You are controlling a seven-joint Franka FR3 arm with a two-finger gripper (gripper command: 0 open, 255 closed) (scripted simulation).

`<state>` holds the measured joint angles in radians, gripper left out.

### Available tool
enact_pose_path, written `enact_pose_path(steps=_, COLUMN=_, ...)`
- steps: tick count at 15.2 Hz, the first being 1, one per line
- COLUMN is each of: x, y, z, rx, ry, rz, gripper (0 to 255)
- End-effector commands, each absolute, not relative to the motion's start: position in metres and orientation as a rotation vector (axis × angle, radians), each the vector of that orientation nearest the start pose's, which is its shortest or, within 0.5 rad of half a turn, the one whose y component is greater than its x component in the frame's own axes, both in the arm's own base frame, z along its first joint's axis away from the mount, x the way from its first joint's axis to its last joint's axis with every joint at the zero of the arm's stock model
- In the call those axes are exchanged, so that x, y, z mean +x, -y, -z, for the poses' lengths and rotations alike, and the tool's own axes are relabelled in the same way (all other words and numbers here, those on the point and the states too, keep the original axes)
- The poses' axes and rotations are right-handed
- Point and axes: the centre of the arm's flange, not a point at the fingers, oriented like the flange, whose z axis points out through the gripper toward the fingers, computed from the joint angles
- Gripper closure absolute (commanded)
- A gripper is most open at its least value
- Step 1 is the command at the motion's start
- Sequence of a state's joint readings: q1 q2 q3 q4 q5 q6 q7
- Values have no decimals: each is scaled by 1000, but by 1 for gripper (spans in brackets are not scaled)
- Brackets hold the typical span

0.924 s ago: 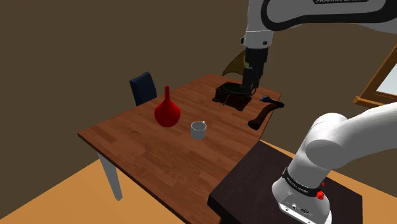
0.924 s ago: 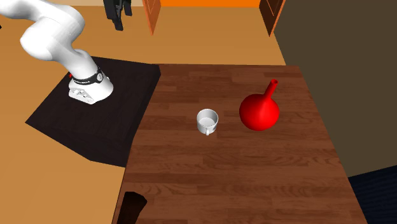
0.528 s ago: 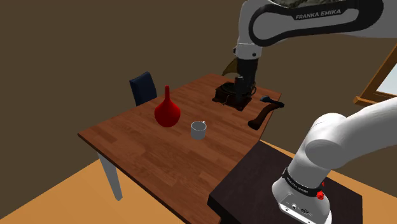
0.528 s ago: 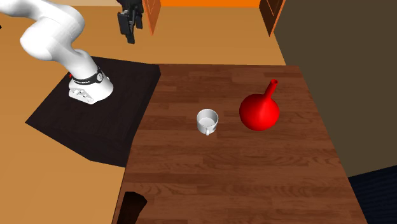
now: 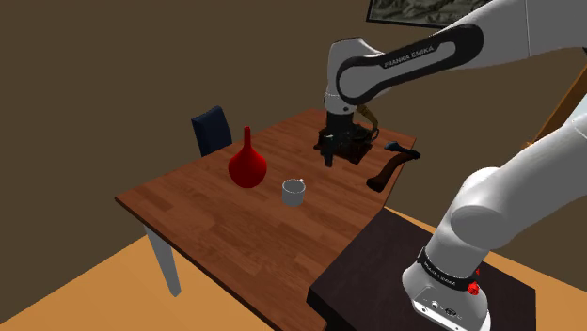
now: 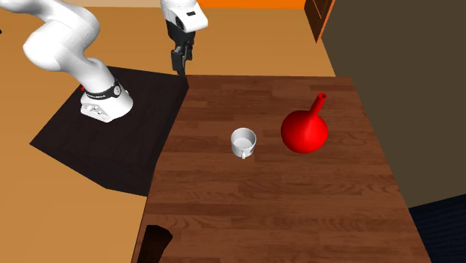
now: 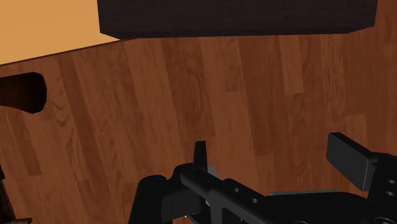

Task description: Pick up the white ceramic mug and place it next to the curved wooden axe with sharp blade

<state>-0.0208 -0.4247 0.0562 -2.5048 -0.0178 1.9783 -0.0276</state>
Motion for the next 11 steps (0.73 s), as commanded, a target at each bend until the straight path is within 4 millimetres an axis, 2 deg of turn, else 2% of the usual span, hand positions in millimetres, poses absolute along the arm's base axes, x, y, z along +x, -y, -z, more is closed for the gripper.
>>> enact_pose_path(steps=1, x=415, y=-14, z=-404, rx=-3176, ry=91, rz=-148, gripper=0)
enact_pose_path(steps=11, x=493, y=-7, z=-302, rx=-3182, ry=35, rz=-99, gripper=0)
